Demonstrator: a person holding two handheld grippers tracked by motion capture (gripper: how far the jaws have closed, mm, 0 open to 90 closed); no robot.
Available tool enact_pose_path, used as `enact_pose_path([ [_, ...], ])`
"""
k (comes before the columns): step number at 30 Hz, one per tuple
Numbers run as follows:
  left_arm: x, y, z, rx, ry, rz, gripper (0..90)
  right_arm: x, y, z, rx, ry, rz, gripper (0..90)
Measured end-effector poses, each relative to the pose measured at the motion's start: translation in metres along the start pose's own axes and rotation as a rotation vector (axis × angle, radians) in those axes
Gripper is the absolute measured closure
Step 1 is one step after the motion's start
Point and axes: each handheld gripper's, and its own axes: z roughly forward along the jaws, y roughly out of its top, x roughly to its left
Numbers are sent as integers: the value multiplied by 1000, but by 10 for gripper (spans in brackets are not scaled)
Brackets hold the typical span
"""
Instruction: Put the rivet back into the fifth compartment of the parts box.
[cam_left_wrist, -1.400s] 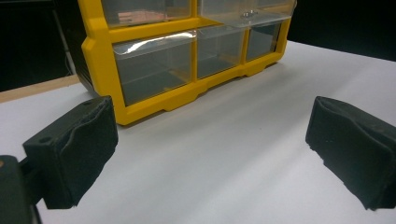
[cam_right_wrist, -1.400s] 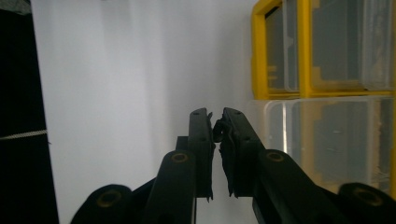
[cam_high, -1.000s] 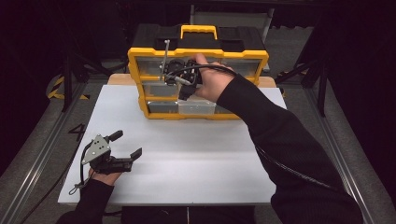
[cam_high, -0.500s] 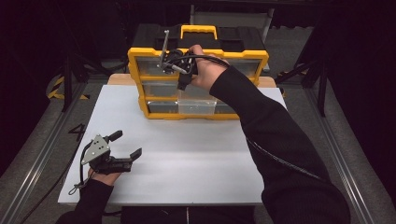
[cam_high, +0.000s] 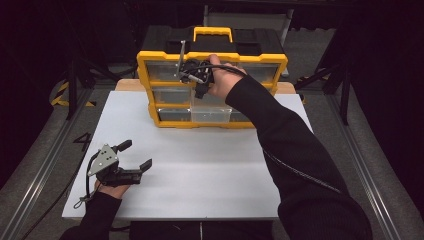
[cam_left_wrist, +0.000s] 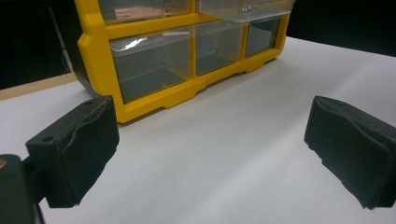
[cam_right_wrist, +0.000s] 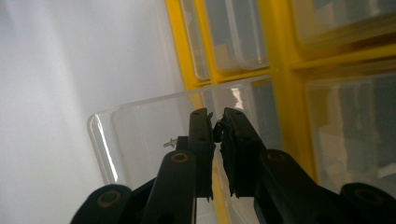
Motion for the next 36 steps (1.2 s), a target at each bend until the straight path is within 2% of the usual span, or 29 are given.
enact_pose_path([
  [6, 0, 0, 1, 0, -1, 0, 39, 1, -2, 13, -2, 33, -16, 822],
  [8, 0, 0, 1, 3, -1, 0, 39, 2, -2, 17, 12, 45, 2, 822],
  [16, 0, 0, 0, 3, 0, 0, 39, 0, -4, 30, 33, 76, 0, 820],
  [17, 0, 0, 0, 1, 0, 0, 39, 0, -4, 32, 21, 77, 5, 820],
  [30, 0, 0, 1, 2, 0, -3, 39, -5, -8, 43, 20, 124, 15, 799],
  [35, 1, 0, 1, 6, -2, -2, 38, -5, -10, 39, 13, 116, 10, 782],
  [36, 1, 0, 1, 7, -2, -2, 38, -4, -11, 35, -6, 116, 13, 772],
])
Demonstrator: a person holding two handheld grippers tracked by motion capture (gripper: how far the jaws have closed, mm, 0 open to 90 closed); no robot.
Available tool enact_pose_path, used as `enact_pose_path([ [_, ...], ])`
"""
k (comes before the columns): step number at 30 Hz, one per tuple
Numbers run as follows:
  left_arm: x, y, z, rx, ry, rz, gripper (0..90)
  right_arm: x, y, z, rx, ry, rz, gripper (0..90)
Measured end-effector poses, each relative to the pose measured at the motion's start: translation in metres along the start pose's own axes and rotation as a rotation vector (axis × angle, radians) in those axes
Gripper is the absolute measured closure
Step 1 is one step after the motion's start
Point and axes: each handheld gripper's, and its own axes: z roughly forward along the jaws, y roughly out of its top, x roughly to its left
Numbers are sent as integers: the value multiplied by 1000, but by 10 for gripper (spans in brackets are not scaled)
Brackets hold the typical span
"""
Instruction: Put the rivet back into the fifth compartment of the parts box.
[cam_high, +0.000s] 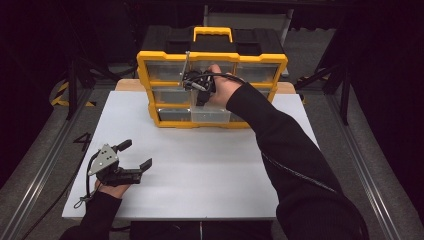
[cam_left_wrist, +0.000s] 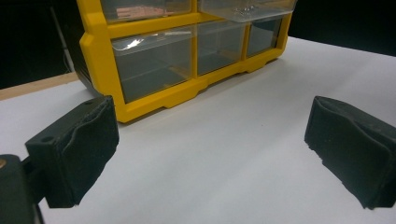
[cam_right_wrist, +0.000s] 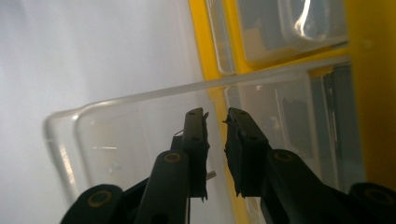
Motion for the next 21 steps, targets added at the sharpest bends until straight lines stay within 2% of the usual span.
enact_pose_path([
  [4, 0, 0, 1, -1, -2, -1, 39, 3, -5, -16, -56, -15, 2, 730],
  [5, 0, 0, 1, 6, -6, 2, 39, 4, -9, -22, -94, -21, -6, 714],
  [7, 0, 0, 1, 7, -7, 3, 39, 7, -16, -31, -146, -35, 10, 643],
  [9, 0, 0, 1, 6, -6, 2, 38, 10, -24, -40, -192, -43, 23, 610],
  [10, 0, 0, 1, 7, -6, 1, 39, 13, -30, -45, -231, -55, 30, 562],
  [11, 0, 0, 1, 7, -6, 1, 39, 13, -30, -45, -231, -55, 30, 562],
  [12, -1, 0, 2, 3, -3, 1, 39, 17, -45, -53, -326, -69, 50, 465],
  [14, -1, -1, 2, 2, -3, 1, 39, 20, -55, -57, -377, -78, 51, 378],
  [17, -1, 0, 3, 7, -2, 4, 39, 26, -75, -62, -462, -87, 77, 207],
  [18, -1, 0, 3, 7, -2, 4, 38, 26, -75, -62, -462, -87, 77, 207],
  [21, -1, 0, 3, 6, 2, 1, 39, 31, -95, -65, -541, -114, 97, 80],
])
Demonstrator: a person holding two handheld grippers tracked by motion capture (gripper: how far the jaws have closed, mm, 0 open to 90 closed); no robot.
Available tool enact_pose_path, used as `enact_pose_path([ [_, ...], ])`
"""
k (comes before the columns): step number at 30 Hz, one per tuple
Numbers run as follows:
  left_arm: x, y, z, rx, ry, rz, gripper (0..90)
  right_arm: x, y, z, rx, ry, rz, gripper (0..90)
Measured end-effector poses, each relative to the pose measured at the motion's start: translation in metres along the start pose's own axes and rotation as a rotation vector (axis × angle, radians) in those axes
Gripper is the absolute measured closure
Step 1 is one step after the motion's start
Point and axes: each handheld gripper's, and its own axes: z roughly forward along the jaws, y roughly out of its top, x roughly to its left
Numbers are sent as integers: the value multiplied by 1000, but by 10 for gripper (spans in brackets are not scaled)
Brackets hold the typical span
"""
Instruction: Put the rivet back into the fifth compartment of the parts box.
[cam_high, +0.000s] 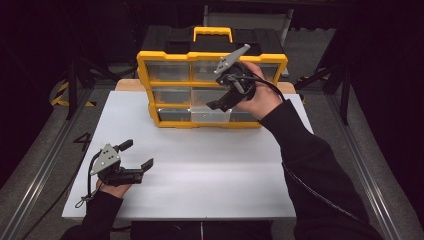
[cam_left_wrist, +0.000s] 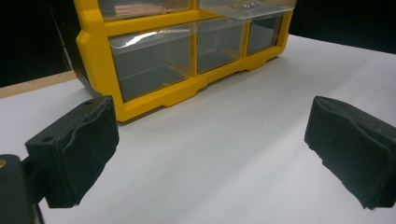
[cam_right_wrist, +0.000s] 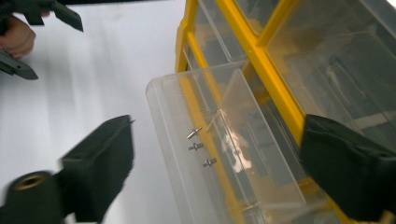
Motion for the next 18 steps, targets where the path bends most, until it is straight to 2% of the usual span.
enact_pose_path([
  [4, 1, 0, 0, -2, 1, -2, 38, 3, -22, -13, -70, -20, 30, 18],
  [8, 1, 2, 2, -3, -1, -1, 39, 6, -44, -20, -136, -10, 88, 1],
  [9, 1, 2, 2, -5, -1, 1, 39, 8, -54, -24, -180, -13, 100, 1],
  [11, 1, 2, 3, -4, -2, 1, 38, 9, -60, -27, -201, -19, 108, 1],
  [12, 2, 2, 3, -8, 1, -4, 38, 13, -76, -32, -250, -28, 129, 1],
  [14, 2, 3, 2, -5, 1, -2, 38, 15, -87, -35, -265, -24, 142, 1],
  [18, 3, 4, 1, -10, 2, -6, 38, 19, -107, -38, -285, -47, 155, 0],
])
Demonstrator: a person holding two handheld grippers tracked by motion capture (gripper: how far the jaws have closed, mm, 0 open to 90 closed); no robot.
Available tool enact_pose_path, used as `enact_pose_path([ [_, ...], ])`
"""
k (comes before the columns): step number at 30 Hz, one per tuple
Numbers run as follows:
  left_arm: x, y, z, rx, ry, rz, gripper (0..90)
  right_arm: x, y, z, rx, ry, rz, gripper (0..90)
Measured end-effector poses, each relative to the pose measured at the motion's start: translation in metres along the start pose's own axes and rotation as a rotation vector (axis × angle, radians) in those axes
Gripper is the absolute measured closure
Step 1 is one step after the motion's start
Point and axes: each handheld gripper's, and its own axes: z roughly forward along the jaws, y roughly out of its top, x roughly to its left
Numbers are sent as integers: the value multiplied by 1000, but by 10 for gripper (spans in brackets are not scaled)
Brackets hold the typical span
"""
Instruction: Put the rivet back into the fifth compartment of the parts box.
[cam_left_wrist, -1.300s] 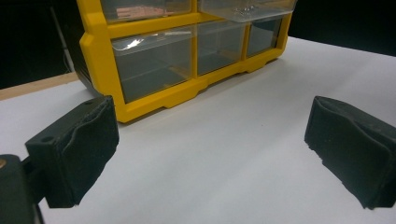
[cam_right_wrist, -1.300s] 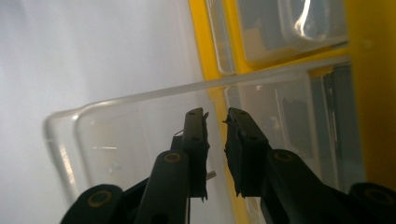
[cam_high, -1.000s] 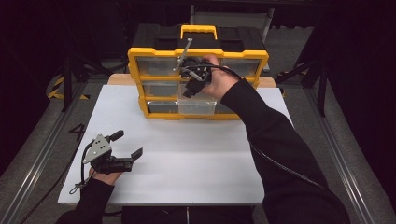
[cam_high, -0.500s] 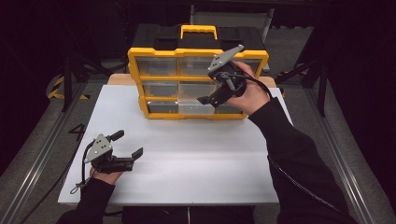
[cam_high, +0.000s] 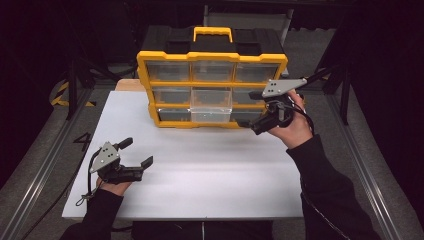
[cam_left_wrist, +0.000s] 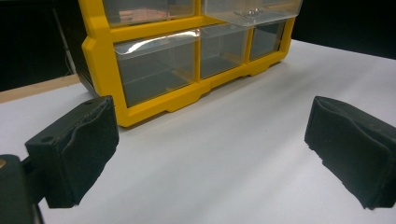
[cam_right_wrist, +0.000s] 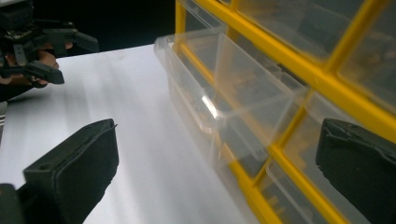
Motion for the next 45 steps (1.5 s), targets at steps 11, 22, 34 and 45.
enact_pose_path([
  [11, 0, 0, 1, -2, 2, -3, 37, 1, -81, -12, -240, -102, 87, 1],
  [22, 2, -1, 1, -1, -3, -6, 34, 10, -135, -10, -259, -159, 113, 3],
  [34, 4, -2, 1, -12, -27, -14, 24, 22, -161, -5, -259, -162, 135, 3],
  [45, 9, -9, 3, -33, -33, -22, 22, 21, -179, 9, -250, -155, 172, 5],
])
